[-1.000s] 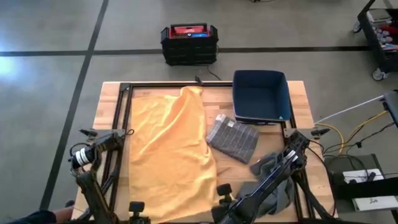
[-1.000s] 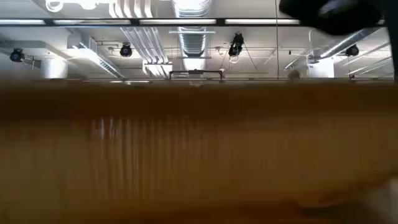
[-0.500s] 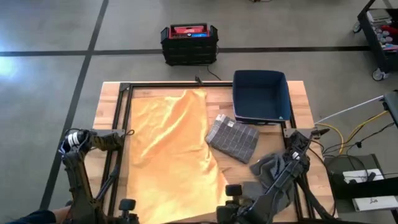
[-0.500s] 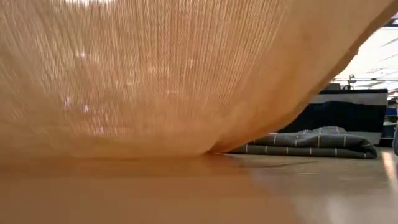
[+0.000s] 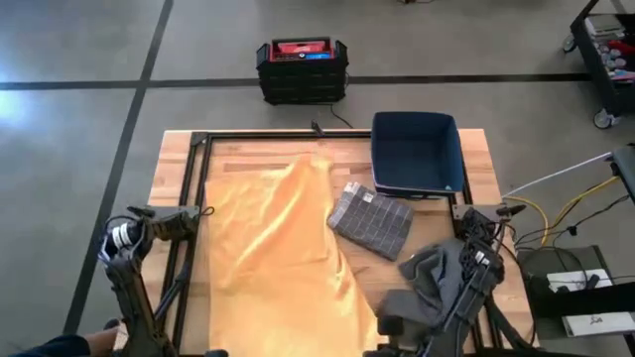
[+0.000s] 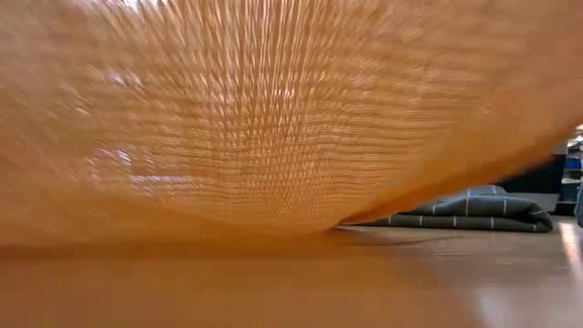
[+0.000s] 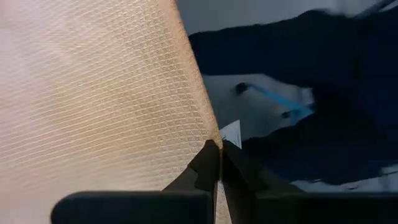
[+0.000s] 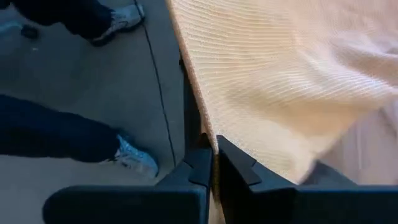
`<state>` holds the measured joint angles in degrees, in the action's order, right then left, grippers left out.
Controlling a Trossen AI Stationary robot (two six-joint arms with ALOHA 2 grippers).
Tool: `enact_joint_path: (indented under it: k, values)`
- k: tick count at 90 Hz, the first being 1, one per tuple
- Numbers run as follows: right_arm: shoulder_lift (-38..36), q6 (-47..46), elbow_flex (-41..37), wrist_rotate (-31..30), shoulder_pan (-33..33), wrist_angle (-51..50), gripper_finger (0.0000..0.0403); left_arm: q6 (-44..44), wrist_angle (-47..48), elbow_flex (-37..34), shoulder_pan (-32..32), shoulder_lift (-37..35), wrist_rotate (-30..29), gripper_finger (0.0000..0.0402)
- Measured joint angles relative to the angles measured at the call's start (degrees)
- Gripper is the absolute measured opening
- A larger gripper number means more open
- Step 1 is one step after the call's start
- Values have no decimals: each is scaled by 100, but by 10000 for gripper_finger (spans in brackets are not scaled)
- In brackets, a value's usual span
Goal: Fold towel
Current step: Fold the yellow kitchen towel
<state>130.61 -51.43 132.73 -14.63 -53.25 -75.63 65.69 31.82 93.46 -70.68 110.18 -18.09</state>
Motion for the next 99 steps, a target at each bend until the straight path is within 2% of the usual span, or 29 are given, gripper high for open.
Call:
enact_joint_path:
  k: [10,25,53,63,79,99]
  values:
    - [0,246,0,132,-81,443,0,0,176,304,-105,38,27,0]
    - [0,473,0,326,-71,950,0,256,1066,770,-279,38,-111,0]
    - [-20,92,160,830,-90,1040,0,973,1070,843,-493,38,-149,0]
    - [-31,427,190,624,-81,994,0,860,1153,847,-495,38,-210,0]
    - [-40,936,190,248,185,773,0,883,1864,849,-427,-20,-243,0]
    - [-133,1203,190,-215,598,174,0,992,3808,1034,-205,-224,-599,0]
